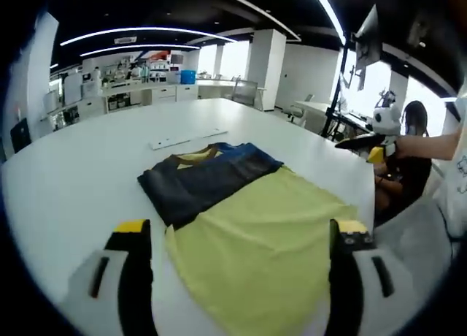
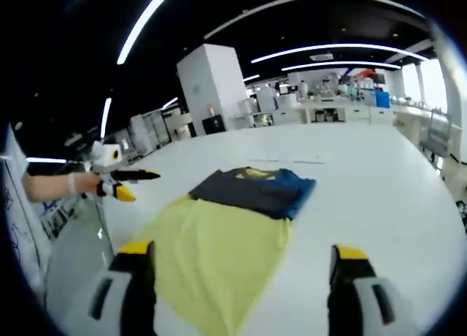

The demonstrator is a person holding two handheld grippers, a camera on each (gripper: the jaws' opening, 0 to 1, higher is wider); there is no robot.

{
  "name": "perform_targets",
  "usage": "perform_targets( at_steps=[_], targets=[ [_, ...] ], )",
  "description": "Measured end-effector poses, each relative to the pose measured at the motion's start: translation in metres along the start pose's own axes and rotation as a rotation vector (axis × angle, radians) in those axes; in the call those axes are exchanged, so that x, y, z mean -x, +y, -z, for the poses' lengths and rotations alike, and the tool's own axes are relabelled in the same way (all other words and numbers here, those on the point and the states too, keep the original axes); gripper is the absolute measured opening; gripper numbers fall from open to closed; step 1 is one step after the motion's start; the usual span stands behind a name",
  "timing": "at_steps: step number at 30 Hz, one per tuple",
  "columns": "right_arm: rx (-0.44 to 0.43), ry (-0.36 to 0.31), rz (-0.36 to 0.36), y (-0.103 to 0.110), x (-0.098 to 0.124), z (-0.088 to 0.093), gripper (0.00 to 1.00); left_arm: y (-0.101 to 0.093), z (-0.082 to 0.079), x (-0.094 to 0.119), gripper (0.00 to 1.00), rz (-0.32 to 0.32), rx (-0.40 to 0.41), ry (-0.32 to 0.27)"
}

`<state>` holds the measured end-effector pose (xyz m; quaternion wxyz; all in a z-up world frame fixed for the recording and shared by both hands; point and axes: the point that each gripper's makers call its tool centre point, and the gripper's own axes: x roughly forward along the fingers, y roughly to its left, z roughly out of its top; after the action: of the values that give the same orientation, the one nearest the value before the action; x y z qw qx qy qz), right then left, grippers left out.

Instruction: Fold the garment on the visible template until the final outline fits inside the template.

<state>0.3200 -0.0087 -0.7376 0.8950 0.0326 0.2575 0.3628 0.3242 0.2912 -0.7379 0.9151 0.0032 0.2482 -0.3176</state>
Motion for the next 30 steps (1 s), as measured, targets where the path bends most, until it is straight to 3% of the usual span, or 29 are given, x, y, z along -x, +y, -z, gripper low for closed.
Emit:
perform_targets(
  at_steps=[4, 6, 9, 16, 22, 26, 30],
  targets=[
    [0.009, 0.011, -0.006, 0.004, 0.001, 0.004, 1.00, -0.009, 0.007, 0.008, 0.93, 0.004, 0.022, 0.010],
    [0.017, 0.023, -0.001, 0.004, 0.003, 0.009, 1.00, -0.011, 0.011, 0.012, 0.96, 0.030, 0.028, 0.016],
    [0.023, 0.067, 0.009, 0.002, 0.010, 0.025, 0.98, -0.021, 0.019, 0.017, 0.92, 0.044, 0.008, 0.036],
    [0.007, 0.131, 0.029, -0.001, 0.023, 0.056, 0.92, -0.026, 0.045, 0.030, 0.85, 0.051, 0.052, 0.089],
    [-0.001, 0.187, 0.020, 0.004, 0.029, 0.078, 0.79, -0.023, 0.063, 0.045, 0.79, 0.041, 0.081, 0.119],
    [-0.014, 0.212, 0.011, 0.010, 0.030, 0.090, 0.74, -0.026, 0.084, 0.054, 0.73, 0.062, 0.099, 0.169],
    [-0.040, 0.241, 0.000, 0.013, 0.028, 0.101, 0.67, -0.028, 0.100, 0.062, 0.61, 0.058, 0.138, 0.212]
  ],
)
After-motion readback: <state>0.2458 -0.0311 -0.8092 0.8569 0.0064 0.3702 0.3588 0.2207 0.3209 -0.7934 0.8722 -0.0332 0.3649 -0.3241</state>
